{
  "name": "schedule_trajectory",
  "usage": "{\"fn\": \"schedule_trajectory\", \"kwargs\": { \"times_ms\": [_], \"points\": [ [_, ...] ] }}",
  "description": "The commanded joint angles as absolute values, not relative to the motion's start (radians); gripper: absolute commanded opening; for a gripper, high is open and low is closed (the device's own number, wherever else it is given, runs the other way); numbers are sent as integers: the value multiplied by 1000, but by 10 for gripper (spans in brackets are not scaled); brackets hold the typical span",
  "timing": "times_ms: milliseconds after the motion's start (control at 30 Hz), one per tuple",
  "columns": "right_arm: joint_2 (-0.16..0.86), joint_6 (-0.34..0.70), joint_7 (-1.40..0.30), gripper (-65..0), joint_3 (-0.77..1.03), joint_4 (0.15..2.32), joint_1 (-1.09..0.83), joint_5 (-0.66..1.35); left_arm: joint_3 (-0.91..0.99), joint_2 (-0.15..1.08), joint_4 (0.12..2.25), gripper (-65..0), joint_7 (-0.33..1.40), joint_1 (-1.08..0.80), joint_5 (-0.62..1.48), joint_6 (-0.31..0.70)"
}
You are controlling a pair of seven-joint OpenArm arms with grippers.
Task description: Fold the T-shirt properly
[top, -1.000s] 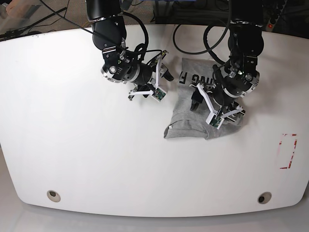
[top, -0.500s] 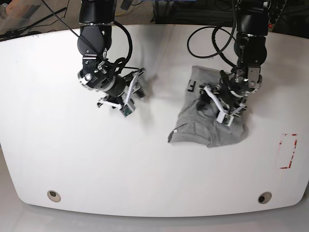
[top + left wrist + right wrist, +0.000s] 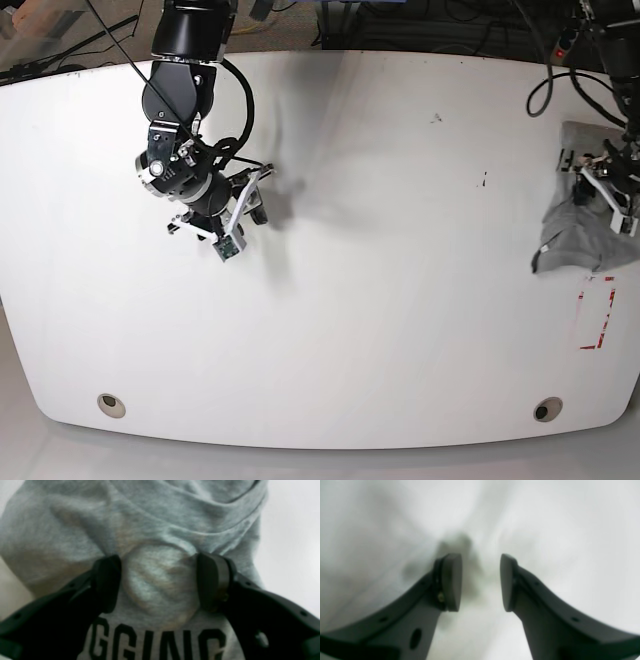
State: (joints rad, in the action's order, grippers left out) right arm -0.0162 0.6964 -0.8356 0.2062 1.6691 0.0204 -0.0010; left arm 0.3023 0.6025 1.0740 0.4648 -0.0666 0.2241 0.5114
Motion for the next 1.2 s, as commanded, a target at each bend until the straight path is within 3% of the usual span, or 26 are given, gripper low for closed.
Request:
{"fn": "schedule_trajectory", "kwargs": {
  "times_ms": [0,100,233,433,833,1167],
  "points": [
    [-15,698,-812,-404,203,1724,36,13,300,662,1038,-211,519,-84,128,532],
    [-15,698,-812,-404,200,1748,24,13,344,696,1056,-226,492,-88,131,573],
    [-15,698,-811,-404,199,1774,16,13,506,691,1173,-300,493,-90,128,664],
    [39,698,-765,-404,193,1767,16,12,602,585,1411,-312,492,-99,124,693],
    [194,688,-243,-404,208,1664,-90,10,475,226,1799,-314,467,-154,120,455],
    [252,555,15,-404,240,1629,-292,21,254,-1,1804,-315,130,-386,-70,332]
  ]
}}
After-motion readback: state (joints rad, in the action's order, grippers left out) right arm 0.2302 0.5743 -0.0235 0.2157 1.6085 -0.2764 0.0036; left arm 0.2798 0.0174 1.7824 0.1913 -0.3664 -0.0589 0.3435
